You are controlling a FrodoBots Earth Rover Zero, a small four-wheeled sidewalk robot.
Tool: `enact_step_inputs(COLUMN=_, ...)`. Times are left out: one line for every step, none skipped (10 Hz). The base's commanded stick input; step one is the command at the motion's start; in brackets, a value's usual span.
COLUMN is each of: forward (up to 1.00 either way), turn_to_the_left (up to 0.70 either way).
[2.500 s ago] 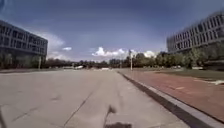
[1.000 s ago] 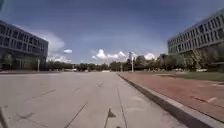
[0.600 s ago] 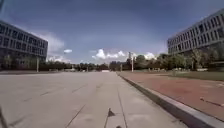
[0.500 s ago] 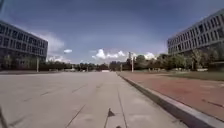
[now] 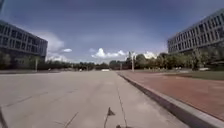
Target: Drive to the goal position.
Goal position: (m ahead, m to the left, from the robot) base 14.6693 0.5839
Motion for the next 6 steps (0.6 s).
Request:
enact_step_inputs(forward=0.70, turn_to_the_left=0.00)
enact_step_inputs(forward=0.70, turn_to_the_left=0.00)
enact_step_inputs(forward=0.70, turn_to_the_left=0.00)
enact_step_inputs(forward=0.70, turn_to_the_left=0.00)
enact_step_inputs(forward=0.70, turn_to_the_left=0.00)
enact_step_inputs(forward=0.70, turn_to_the_left=0.00)
